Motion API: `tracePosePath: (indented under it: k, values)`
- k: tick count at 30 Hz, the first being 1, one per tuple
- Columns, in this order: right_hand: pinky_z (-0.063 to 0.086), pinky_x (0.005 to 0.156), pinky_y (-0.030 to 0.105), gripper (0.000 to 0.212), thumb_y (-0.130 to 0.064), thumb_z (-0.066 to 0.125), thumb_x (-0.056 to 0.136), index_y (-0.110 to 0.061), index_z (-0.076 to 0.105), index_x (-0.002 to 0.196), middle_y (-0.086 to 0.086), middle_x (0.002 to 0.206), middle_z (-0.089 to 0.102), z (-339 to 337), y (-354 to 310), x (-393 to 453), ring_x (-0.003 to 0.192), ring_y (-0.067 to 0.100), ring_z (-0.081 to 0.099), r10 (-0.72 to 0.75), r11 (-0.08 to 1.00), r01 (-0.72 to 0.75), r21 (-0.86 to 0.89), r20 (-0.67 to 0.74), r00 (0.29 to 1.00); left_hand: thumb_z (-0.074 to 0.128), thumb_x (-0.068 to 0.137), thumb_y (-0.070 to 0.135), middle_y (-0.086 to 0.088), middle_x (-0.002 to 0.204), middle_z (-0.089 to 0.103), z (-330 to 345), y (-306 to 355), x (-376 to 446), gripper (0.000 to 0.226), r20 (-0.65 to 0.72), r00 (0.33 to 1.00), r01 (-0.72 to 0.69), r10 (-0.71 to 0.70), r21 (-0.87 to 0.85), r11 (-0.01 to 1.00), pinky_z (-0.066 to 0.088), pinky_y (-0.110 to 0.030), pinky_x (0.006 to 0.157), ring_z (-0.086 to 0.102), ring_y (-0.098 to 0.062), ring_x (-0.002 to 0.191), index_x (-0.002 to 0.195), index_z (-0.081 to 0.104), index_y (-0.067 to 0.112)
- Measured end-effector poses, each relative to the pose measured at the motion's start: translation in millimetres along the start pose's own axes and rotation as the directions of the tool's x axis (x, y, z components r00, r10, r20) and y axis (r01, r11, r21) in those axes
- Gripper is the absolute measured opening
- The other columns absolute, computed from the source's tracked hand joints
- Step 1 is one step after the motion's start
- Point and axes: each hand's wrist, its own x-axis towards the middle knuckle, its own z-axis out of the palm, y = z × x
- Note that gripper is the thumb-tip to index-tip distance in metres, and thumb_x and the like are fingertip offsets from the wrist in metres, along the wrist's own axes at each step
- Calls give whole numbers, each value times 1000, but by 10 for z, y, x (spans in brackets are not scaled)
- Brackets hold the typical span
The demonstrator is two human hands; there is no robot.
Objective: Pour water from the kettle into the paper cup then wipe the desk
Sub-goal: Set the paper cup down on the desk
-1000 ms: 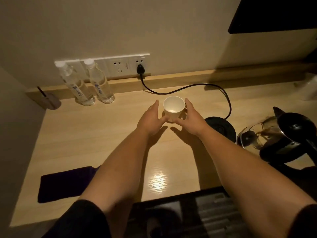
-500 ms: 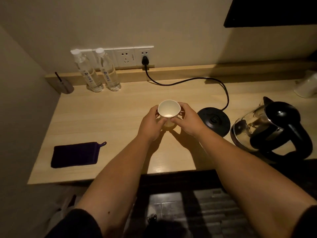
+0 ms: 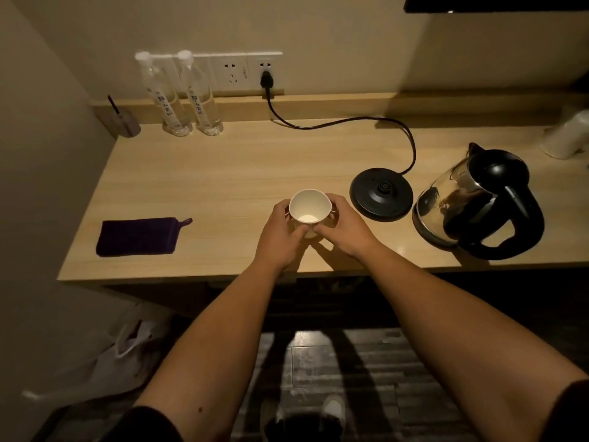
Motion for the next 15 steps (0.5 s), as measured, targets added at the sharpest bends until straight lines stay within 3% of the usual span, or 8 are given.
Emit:
tracePosePath:
  k: [3, 6, 12, 15]
  values:
    - [37, 91, 24, 74, -20, 76, 77, -22, 35, 138, 0, 135, 49, -1, 9, 28, 121, 14, 47, -3, 1000, 3, -2, -11, 1000, 68, 86, 20, -1, 142, 48, 7, -19, 45, 64, 8, 1000, 3, -3, -4, 1000, 43, -40, 102, 47, -19, 128, 140, 34, 20]
    - [38, 97, 28, 82, -18, 76, 77, -21, 29, 144, 4, 140, 46, 6, 31, 38, 127, 19, 45, 8, 1000, -9, -18, -9, 1000, 67, 87, 21, -1, 143, 46, 2, -49, 61, 64, 23, 999, -33, 32, 25, 999, 40, -34, 100, 45, -18, 130, 141, 34, 20]
    - [31, 94, 22, 100, -22, 78, 77, -24, 10, 151, 5, 152, 35, -85, 90, -33, 136, 17, 36, 68, 992, -64, -109, 28, 997, 66, 87, 40, -6, 159, 21, -177, -262, 19, 88, 104, 994, -66, 42, 236, 969, 26, -29, 102, 28, -20, 140, 153, 12, 16]
    - [32, 96, 26, 96, -30, 75, 79, -23, 12, 151, 4, 154, 32, -147, 124, -101, 137, 18, 35, 76, 981, -71, -178, 21, 997, 54, 90, 54, -9, 162, 7, -277, -437, 43, 91, 195, 981, -109, 12, 492, 864, 14, -40, 116, 6, -24, 147, 153, 3, 13]
